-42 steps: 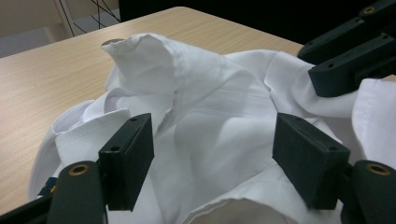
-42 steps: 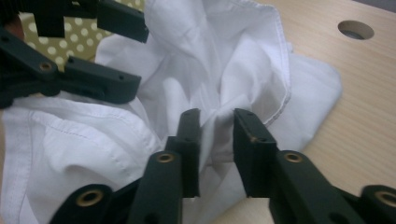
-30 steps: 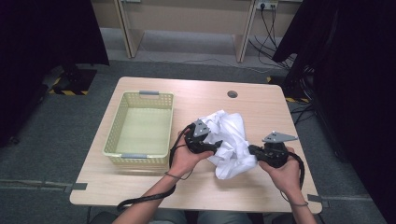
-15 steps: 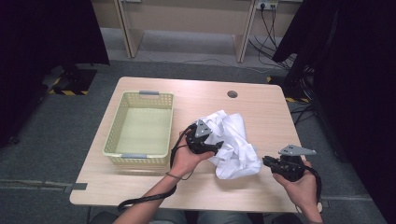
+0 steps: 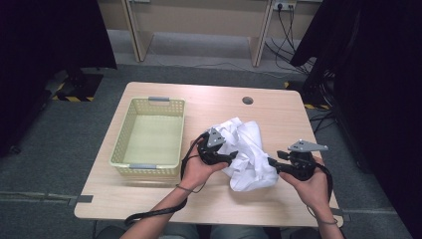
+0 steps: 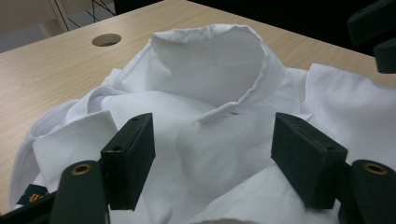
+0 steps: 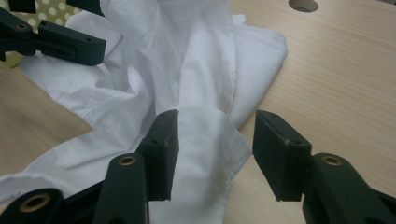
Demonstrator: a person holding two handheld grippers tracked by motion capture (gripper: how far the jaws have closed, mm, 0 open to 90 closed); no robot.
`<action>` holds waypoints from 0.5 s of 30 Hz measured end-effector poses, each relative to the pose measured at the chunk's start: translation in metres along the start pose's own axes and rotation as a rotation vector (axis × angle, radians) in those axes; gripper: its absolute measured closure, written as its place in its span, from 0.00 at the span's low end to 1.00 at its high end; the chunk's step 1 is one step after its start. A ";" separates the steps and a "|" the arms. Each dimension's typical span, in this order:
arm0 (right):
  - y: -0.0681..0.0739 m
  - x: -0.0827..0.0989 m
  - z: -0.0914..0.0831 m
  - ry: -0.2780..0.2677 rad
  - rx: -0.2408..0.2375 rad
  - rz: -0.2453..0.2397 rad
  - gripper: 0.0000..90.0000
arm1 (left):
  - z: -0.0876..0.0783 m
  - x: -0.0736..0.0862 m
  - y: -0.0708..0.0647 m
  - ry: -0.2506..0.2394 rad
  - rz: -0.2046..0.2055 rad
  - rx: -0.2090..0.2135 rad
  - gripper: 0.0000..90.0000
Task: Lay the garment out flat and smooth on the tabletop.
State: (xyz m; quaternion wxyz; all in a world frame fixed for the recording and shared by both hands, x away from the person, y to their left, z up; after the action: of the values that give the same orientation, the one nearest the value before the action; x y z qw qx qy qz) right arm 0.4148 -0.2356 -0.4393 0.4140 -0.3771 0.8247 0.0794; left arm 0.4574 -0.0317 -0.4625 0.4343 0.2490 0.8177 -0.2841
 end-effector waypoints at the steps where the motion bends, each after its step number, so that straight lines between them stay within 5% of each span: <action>1: 0.001 -0.002 0.003 0.003 -0.005 -0.004 0.54 | 0.000 0.000 -0.001 0.001 0.000 0.001 0.33; 15: 0.008 -0.024 0.047 0.088 -0.081 -0.093 0.48 | 0.001 0.002 -0.006 0.014 0.015 0.016 0.33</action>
State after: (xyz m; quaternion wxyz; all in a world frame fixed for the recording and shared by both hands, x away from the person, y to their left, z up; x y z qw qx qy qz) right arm 0.4472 -0.1956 -0.4530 0.3650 -0.4345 0.8198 0.0768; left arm 0.4530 -0.0368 -0.4635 0.4287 0.2608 0.8164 -0.2857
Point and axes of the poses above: each handheld gripper's, and its own axes: z roughly forward along the jaws, x roughly out of its underside, y roughly to its left, the point moved 7 cm from there along z, roughly forward along the jaws, and after that the axes turned 15 degrees about -z, right-handed, at the moved point
